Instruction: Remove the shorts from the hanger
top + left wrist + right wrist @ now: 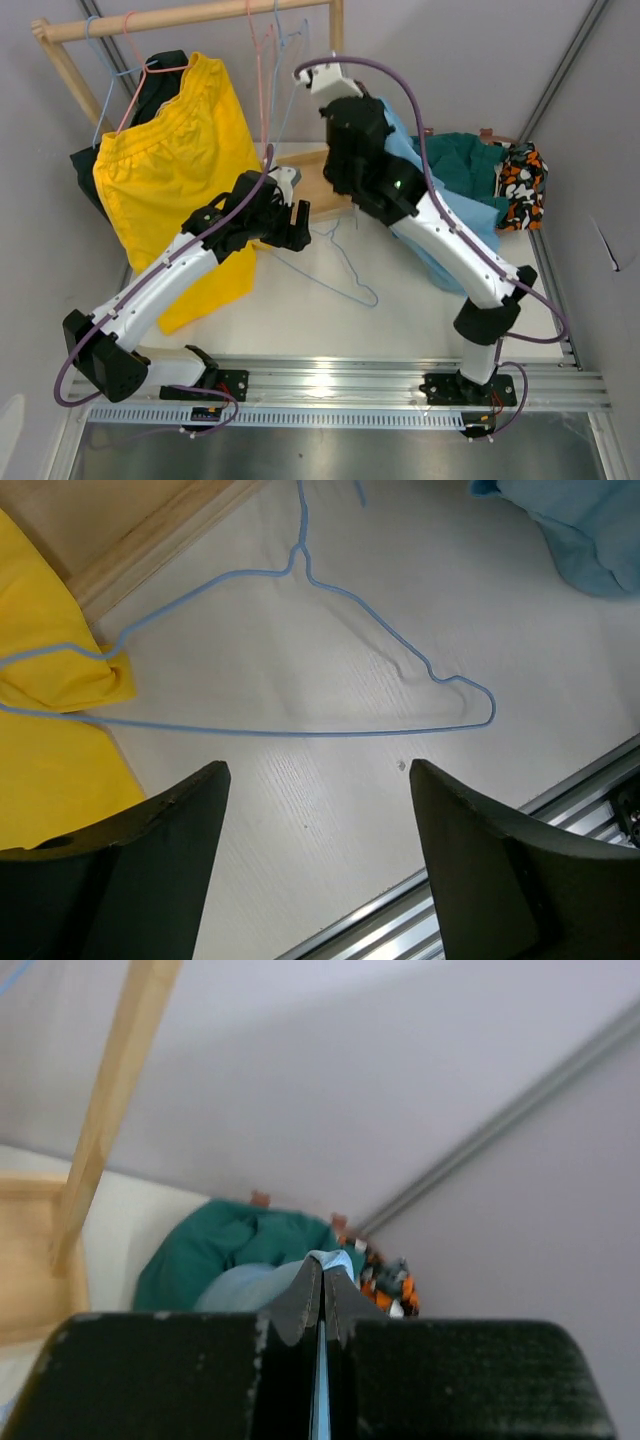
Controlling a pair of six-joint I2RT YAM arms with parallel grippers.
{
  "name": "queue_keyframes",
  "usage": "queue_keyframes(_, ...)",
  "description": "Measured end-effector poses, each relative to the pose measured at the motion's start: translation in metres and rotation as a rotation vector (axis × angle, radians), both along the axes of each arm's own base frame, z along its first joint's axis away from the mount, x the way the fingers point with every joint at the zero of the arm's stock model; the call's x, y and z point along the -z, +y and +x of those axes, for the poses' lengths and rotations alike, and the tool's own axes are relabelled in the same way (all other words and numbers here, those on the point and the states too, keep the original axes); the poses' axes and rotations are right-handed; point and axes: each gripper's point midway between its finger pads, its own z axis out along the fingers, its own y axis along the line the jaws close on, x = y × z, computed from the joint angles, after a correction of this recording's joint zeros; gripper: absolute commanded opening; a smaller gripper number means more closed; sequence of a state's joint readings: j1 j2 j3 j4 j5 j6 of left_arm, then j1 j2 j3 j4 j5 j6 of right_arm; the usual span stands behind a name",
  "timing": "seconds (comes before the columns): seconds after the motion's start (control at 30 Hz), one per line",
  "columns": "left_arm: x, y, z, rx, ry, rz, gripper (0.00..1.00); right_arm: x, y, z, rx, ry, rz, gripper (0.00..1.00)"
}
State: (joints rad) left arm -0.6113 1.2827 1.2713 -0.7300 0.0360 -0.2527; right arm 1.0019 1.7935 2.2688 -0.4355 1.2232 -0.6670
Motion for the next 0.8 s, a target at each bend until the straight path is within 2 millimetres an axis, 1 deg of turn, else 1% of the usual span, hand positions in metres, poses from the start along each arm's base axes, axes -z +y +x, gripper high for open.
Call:
queue_keyframes(0.03, -0.001, -0.001, 0.001, 0.0, -0.005, -0.003, 0.79, -0.005, 0.001, 0.015, -0.016, -0.009, -0.012, 0.0)
queue_keyframes(0.07, -0.002, -0.001, 0.002, 0.001, -0.009, -0.006, 0.79, -0.012, -0.007, 0.027, -0.016, -0.026, -0.01, 0.0)
queue_keyframes(0.1, -0.002, -0.001, 0.002, 0.001, -0.011, -0.007, 0.79, -0.023, -0.021, 0.04, -0.004, -0.055, 0.001, 0.0)
queue_keyframes(0.13, -0.002, -0.001, 0.002, 0.003, -0.012, -0.006, 0.79, -0.037, -0.046, 0.051, 0.03, -0.094, 0.02, 0.0)
queue_keyframes(0.2, -0.001, -0.001, 0.002, 0.008, -0.014, 0.0, 0.79, -0.073, -0.101, 0.065, 0.109, -0.206, 0.082, 0.0)
queue_keyframes(0.27, 0.001, 0.0, 0.002, 0.013, -0.014, 0.007, 0.79, -0.107, -0.16, 0.067, 0.197, -0.328, 0.141, 0.0)
queue_keyframes(0.3, 0.002, 0.0, 0.002, 0.017, -0.014, 0.013, 0.79, -0.121, -0.187, 0.064, 0.233, -0.389, 0.169, 0.0)
queue_keyframes(0.4, 0.005, 0.0, 0.003, 0.024, -0.012, 0.023, 0.79, -0.149, -0.255, 0.052, 0.325, -0.531, 0.228, 0.0)
queue_keyframes(0.47, 0.011, 0.0, 0.002, 0.027, -0.001, 0.033, 0.79, -0.156, -0.296, 0.046, 0.385, -0.597, 0.259, 0.0)
queue_keyframes(0.53, 0.019, 0.0, 0.003, 0.031, 0.014, 0.049, 0.78, -0.151, -0.322, 0.047, 0.423, -0.616, 0.283, 0.0)
queue_keyframes(0.57, 0.025, 0.0, 0.003, 0.031, 0.029, 0.059, 0.77, -0.141, -0.329, 0.051, 0.436, -0.604, 0.294, 0.0)
queue_keyframes(0.63, 0.039, -0.002, 0.006, 0.031, 0.063, 0.083, 0.77, -0.113, -0.331, 0.066, 0.428, -0.551, 0.311, 0.0)
queue_keyframes(0.7, 0.057, -0.004, 0.011, 0.027, 0.099, 0.114, 0.76, -0.071, -0.323, 0.085, 0.401, -0.464, 0.326, 0.0)
queue_keyframes(0.8, 0.084, -0.003, 0.018, 0.01, 0.149, 0.173, 0.74, 0.008, -0.312, 0.111, 0.363, -0.307, 0.357, 0.0)
